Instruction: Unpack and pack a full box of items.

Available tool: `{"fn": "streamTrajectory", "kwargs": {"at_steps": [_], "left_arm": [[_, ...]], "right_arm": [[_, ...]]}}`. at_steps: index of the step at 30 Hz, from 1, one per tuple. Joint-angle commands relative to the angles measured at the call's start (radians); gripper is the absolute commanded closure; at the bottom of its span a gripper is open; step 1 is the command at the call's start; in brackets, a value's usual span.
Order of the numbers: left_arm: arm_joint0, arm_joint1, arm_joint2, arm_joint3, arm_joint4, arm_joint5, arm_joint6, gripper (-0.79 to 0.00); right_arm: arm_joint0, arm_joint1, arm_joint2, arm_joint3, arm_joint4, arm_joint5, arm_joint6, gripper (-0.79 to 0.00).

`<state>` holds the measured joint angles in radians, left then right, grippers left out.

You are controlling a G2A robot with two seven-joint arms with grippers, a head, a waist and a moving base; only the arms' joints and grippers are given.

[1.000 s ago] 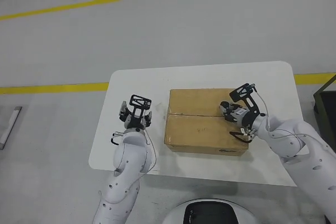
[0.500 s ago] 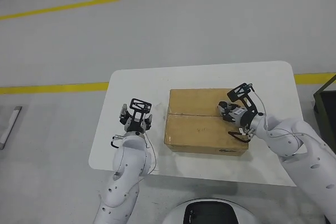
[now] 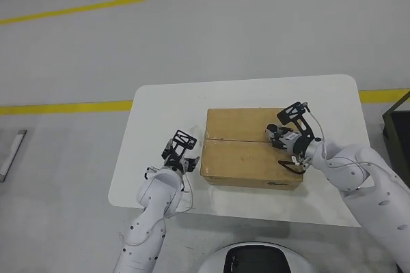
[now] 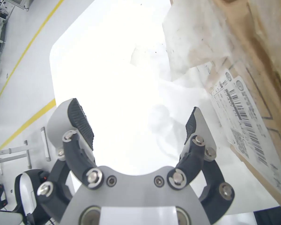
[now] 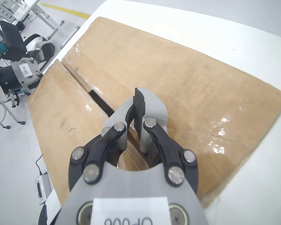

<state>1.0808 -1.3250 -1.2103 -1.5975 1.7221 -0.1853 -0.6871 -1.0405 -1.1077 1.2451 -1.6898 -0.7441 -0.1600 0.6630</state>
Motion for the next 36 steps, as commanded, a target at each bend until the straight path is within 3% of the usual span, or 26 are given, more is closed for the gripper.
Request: {"fn": "streamTrajectory", "kwargs": {"at_steps": [1,14,36], "left_arm": [[-0.009,-0.003,0.012,0.018,-0.004,0.001,0.009,-0.785],[-0.062,-0.023,0.058,0.103,-0.033,0.058,0.102,-0.785],[-0.091,-0.035,0.017,0.121,-0.216,0.045,0.215,-0.785]], "right_arm": [[0.002,0.000,0.000,0.001,0.000,0.000,0.000,0.000],[0.020,-0.003,-0.005,0.018,-0.001,-0.006,-0.006,0.000],[0.030,-0.006,-0.009,0.032,-0.006,-0.014,-0.005,0.000]]}}
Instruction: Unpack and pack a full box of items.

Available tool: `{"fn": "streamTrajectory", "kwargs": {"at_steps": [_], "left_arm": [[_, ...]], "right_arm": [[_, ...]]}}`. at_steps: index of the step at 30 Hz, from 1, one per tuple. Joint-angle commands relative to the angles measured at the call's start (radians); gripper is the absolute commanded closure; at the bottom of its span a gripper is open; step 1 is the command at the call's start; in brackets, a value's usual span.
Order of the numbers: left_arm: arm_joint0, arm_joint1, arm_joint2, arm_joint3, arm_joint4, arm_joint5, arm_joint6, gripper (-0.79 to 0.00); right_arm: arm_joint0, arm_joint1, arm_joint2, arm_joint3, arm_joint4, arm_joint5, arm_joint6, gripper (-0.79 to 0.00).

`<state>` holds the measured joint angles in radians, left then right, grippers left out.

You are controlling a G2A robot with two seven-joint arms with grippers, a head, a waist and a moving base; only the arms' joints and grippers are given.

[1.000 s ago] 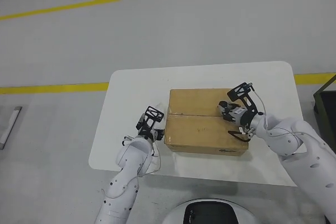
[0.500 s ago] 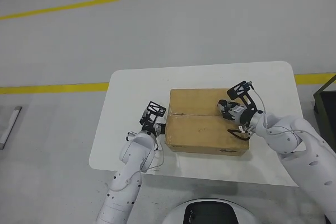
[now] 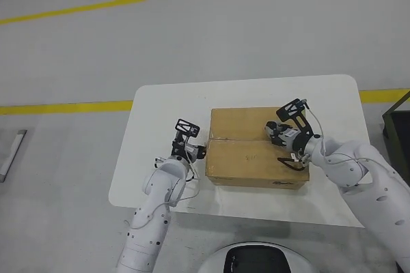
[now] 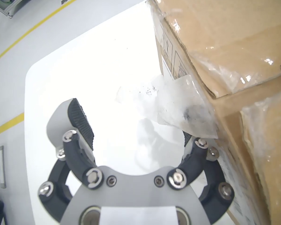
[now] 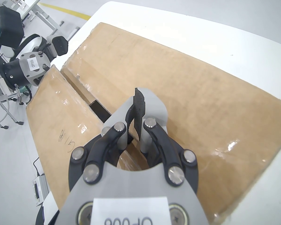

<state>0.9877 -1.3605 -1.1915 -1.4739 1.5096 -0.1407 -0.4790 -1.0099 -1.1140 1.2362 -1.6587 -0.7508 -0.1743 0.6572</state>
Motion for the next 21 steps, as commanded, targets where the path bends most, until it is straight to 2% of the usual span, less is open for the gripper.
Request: {"fn": "streamTrajectory", "kwargs": {"at_steps": [1,8,21], "left_arm": [[0.004,0.000,-0.006,-0.005,-0.015,0.001,0.014,-0.785],[0.012,0.000,-0.036,-0.045,-0.102,-0.009,0.016,-0.785],[0.024,0.004,-0.063,-0.088,-0.128,-0.011,0.014,-0.785]], "right_arm": [[0.000,0.000,0.001,0.001,0.001,0.002,0.000,0.000],[-0.002,-0.001,0.000,0.001,-0.001,0.003,0.001,0.000],[-0.003,-0.003,-0.004,-0.001,-0.003,0.005,0.001,0.000]]}}
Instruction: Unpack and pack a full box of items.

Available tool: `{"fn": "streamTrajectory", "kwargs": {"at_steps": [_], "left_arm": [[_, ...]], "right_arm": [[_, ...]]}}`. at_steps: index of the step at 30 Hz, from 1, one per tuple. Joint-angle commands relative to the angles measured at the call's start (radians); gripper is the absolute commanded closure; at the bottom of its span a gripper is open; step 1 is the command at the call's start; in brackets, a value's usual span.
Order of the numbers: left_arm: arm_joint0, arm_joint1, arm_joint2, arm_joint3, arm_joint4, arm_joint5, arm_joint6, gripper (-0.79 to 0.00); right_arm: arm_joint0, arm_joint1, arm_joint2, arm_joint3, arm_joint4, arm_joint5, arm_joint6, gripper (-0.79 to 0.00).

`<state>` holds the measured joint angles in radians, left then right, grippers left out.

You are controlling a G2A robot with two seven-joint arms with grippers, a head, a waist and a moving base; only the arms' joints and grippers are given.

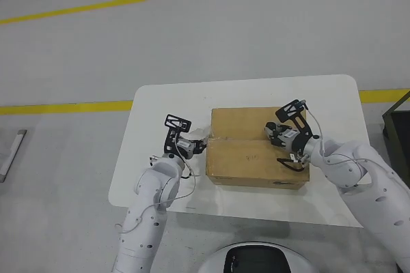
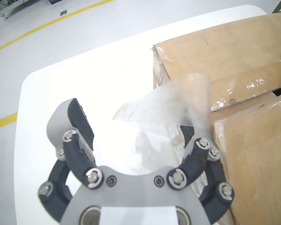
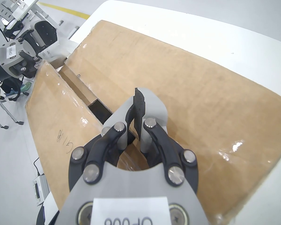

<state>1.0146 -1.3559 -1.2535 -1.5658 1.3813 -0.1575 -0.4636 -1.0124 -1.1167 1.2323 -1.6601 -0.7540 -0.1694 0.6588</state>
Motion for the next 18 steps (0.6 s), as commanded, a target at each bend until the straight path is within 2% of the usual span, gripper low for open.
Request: {"fn": "streamTrajectory", "kwargs": {"at_steps": [1,9,18], "left_arm": [[-0.007,0.000,0.000,0.009,0.005,0.011,-0.001,-0.785],[-0.036,-0.005,0.019,0.042,0.011,0.027,0.007,-0.785],[-0.053,-0.008,0.031,0.050,0.009,0.032,0.008,-0.785]], "right_arm": [[0.000,0.000,0.000,0.000,0.000,0.001,-0.001,0.000],[0.000,-0.002,0.014,-0.009,0.021,0.000,-0.026,0.000],[-0.031,0.006,0.045,-0.050,0.097,-0.140,-0.036,0.000]]}}
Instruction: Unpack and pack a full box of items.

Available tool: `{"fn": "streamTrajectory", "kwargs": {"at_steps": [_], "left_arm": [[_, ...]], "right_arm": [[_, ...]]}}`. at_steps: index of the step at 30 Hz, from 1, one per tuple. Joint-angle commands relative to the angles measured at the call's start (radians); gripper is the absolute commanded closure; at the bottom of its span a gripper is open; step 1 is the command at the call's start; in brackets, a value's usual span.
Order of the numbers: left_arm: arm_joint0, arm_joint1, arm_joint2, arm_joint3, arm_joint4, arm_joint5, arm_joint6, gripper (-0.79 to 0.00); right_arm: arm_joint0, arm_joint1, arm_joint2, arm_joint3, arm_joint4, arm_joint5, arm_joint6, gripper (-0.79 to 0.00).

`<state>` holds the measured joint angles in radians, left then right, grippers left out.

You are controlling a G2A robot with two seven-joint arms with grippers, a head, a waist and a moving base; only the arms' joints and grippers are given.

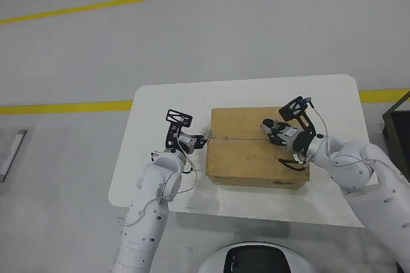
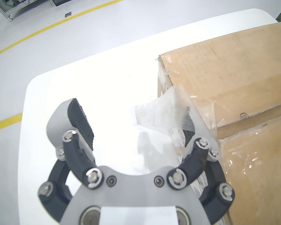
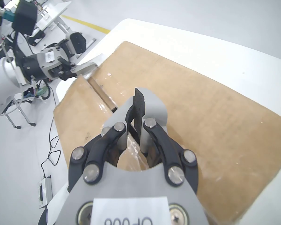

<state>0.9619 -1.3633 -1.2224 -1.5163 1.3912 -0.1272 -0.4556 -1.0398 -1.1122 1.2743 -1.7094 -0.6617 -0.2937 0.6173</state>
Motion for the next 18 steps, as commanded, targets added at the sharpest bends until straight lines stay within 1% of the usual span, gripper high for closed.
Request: {"fn": "streamTrajectory", "kwargs": {"at_steps": [1,4,10,18], "left_arm": [[0.000,0.000,0.000,0.001,-0.002,0.002,0.000,-0.785],[-0.001,0.000,-0.002,0.003,-0.005,0.006,0.001,-0.785],[-0.001,-0.001,-0.009,-0.005,-0.017,0.014,0.006,-0.785],[0.003,0.001,-0.022,-0.027,-0.040,0.009,0.005,-0.785]], "right_arm": [[-0.007,0.003,0.002,-0.002,0.005,-0.031,0.016,0.000],[-0.013,0.004,-0.012,0.013,-0.017,-0.045,0.036,0.000],[0.005,0.002,-0.037,0.046,-0.075,-0.001,0.060,0.000],[0.023,-0.001,-0.049,0.055,-0.072,0.016,0.053,0.000]]}}
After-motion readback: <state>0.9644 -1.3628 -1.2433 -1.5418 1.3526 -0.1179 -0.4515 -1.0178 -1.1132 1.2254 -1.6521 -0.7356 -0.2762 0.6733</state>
